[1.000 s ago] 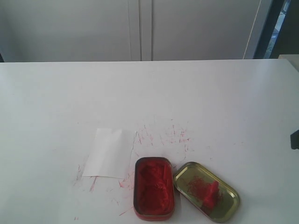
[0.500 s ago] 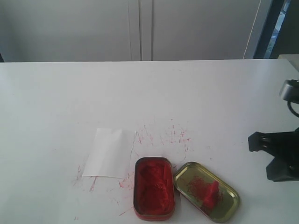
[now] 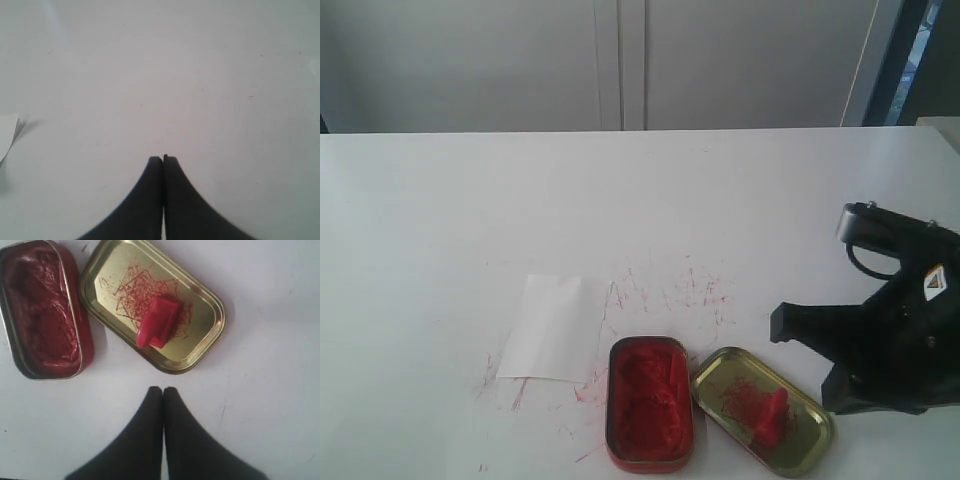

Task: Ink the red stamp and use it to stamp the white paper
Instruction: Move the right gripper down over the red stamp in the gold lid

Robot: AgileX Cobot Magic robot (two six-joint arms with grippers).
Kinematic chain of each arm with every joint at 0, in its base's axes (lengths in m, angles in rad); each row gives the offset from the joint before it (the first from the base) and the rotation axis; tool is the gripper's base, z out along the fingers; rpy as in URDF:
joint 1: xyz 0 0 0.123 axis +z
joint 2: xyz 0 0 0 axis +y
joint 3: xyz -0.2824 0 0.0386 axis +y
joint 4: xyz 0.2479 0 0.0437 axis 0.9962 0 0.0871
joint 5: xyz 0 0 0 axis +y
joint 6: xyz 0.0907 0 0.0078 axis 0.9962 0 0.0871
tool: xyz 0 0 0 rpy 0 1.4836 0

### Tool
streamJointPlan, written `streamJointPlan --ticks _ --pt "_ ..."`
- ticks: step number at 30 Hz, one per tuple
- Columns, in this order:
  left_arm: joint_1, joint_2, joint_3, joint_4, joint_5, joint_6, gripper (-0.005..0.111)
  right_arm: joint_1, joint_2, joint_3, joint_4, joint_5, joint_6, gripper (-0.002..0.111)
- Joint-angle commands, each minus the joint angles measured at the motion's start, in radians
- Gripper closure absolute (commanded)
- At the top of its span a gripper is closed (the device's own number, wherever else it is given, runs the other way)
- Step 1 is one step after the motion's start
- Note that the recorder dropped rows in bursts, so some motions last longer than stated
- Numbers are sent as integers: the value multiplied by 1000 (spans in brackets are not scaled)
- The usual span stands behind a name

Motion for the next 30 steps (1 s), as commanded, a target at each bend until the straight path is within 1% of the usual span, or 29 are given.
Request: streamJointPlan --ticks 1,5,11,13,16,27,29,30 --pt "2 7 -6 -10 3 0 107 39 39 4 -53 -34 123 108" --pt "2 7 -6 -10 3 0 107 70 68 -1 -78 -55 202 108" --pt "2 7 -6 -10 3 0 107 144 114 -45 -228 -82 494 108" --pt "2 7 -6 -10 3 0 107 183 119 -55 -292 -132 579 108" --pt "2 7 -6 -10 3 0 107 187 119 -53 -296 -144 584 108" --pt "2 7 -6 -10 4 0 107 187 119 -46 -299 -70 640 108" --pt "2 7 -6 -10 4 0 107 223 119 -46 -308 -77 696 108" --pt "2 7 -6 -10 4 0 107 255 126 -46 -347 -76 758 108"
